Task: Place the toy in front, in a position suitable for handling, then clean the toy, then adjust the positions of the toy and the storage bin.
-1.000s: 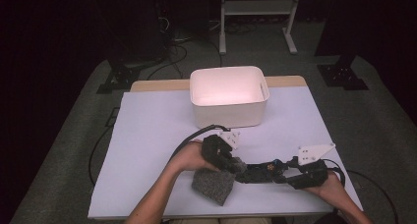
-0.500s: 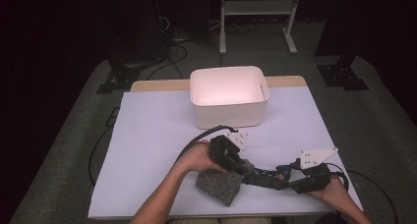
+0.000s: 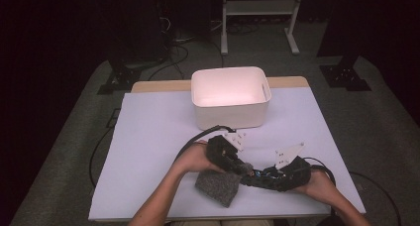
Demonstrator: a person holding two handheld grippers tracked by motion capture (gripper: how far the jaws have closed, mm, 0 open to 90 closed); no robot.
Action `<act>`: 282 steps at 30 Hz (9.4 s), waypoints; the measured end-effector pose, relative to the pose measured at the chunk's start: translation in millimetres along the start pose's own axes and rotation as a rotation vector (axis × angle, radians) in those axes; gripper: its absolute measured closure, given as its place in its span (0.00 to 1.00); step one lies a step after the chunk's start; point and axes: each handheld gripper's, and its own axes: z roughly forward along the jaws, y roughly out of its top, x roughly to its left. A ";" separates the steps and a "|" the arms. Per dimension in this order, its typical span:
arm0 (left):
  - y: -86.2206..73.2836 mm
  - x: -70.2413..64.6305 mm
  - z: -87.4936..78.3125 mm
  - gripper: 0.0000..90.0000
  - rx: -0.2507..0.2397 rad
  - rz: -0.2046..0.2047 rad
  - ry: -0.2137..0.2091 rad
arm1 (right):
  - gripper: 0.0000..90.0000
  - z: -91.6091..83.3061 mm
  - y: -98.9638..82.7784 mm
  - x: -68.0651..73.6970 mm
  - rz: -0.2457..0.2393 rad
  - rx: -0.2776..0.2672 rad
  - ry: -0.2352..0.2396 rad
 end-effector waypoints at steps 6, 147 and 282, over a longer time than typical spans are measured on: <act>-23.6 -4.7 -38.6 0.85 -0.054 -0.045 0.068 | 0.62 2.4 1.9 -4.8 0.012 -0.019 0.018; -158.7 -42.3 -94.2 0.21 -0.229 -0.283 0.411 | 0.27 -30.3 160.5 -112.7 -0.017 -0.139 0.062; -161.1 -49.5 -95.6 0.17 -0.242 -0.306 0.391 | 0.33 -42.6 152.6 -48.3 -0.100 -0.097 0.083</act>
